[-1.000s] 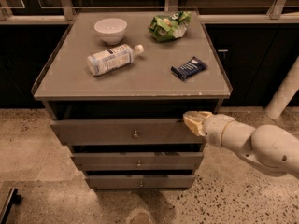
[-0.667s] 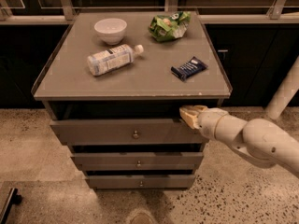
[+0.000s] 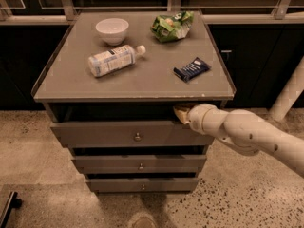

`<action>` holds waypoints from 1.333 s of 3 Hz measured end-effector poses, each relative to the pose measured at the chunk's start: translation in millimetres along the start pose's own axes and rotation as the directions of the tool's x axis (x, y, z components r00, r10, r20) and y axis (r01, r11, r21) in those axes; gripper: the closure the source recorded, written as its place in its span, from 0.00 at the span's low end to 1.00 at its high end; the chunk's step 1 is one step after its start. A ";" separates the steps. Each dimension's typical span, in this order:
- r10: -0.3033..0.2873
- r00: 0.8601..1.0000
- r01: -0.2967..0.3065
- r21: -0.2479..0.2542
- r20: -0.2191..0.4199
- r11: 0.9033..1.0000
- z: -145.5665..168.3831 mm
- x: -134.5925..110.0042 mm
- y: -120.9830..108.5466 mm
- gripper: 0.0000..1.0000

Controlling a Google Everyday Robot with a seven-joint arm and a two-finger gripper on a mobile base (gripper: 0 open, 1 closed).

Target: Open top drawer

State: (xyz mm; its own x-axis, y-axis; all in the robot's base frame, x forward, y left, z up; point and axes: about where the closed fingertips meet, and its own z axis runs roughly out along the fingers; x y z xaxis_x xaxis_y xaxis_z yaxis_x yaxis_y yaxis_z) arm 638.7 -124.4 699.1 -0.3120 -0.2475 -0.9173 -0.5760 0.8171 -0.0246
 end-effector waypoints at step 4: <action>-0.027 0.988 0.019 -0.050 -0.152 0.999 17.5 25.2 1.6 1.00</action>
Offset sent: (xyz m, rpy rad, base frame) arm 0.0043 0.0093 -0.0256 -0.0762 0.1000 0.0513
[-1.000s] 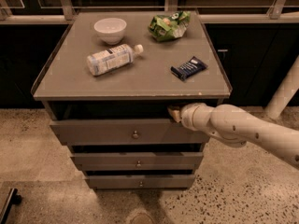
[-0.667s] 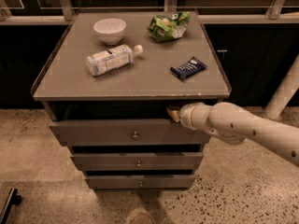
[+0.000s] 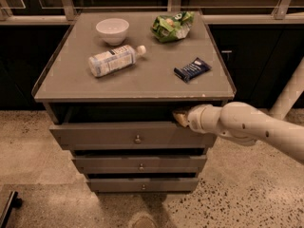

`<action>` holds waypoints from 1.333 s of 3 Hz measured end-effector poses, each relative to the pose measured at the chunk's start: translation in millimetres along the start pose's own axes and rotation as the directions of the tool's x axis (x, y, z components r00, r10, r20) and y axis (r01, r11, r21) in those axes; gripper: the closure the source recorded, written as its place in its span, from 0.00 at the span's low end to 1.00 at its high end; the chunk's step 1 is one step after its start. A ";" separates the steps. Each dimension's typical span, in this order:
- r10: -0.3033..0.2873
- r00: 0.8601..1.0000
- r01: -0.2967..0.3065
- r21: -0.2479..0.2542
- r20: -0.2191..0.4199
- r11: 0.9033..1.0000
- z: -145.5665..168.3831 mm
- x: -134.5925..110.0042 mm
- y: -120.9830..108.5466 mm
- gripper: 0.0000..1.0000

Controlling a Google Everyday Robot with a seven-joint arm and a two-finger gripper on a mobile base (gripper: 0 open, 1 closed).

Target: Open top drawer

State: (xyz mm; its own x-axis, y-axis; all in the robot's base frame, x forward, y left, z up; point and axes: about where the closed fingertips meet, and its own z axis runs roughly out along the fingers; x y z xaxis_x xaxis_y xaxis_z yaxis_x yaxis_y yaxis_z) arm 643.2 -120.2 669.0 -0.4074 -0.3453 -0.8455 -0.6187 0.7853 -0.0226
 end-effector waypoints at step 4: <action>-0.054 0.978 0.015 -0.189 -0.201 0.982 -86.5 27.9 9.2 1.00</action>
Offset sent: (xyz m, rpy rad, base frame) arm -0.1708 -0.0532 0.0194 -0.0830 0.4701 0.4219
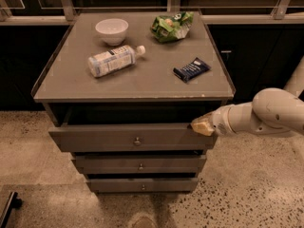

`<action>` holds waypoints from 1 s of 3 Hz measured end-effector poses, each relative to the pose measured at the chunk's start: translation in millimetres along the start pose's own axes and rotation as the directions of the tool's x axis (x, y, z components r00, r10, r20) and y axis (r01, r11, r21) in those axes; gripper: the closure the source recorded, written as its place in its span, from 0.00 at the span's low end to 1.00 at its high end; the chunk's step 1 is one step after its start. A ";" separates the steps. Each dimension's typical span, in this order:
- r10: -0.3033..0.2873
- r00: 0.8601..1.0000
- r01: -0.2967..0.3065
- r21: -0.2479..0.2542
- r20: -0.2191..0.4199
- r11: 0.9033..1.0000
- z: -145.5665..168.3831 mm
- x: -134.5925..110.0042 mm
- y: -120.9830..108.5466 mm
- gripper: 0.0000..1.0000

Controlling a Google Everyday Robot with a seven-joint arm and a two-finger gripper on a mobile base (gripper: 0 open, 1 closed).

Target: Open top drawer

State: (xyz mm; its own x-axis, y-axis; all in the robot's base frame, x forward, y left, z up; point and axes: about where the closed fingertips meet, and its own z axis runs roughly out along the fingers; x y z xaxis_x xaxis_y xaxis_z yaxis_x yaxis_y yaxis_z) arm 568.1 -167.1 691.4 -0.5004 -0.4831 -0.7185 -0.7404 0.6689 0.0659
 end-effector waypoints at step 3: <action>0.022 0.997 -0.028 0.086 0.074 0.996 9.7 -18.5 -18.3 1.00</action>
Offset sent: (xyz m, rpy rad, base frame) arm 0.0155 -0.0018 0.0154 0.0185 -0.0678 -0.0403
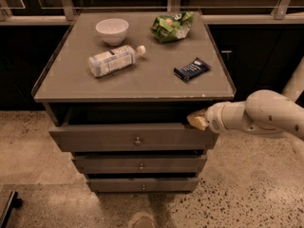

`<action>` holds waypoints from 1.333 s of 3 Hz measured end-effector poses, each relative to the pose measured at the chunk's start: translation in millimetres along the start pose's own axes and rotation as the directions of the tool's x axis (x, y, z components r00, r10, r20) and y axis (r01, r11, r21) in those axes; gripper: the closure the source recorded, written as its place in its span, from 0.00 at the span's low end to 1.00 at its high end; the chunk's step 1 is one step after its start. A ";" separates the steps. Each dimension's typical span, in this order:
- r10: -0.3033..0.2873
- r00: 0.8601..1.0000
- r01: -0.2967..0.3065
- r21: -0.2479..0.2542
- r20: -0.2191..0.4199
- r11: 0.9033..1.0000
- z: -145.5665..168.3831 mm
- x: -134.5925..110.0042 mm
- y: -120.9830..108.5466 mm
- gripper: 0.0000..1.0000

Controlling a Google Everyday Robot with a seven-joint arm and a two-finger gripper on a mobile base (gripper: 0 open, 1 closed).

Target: Open top drawer

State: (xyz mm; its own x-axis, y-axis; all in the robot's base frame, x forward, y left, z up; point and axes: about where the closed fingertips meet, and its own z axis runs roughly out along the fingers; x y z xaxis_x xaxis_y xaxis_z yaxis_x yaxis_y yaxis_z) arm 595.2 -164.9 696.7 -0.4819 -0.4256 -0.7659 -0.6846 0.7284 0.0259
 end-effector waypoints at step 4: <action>0.004 0.999 -0.004 -0.017 -0.033 1.000 27.8 5.7 8.3 1.00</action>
Offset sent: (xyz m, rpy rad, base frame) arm 0.0179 0.0198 -0.0312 -0.0118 0.0343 -0.0333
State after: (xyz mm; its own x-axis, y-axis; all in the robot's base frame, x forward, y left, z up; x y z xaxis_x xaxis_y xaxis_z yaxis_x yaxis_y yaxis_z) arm 602.0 -146.4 674.7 -0.5022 -0.4404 -0.7442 -0.6917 0.7210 0.0401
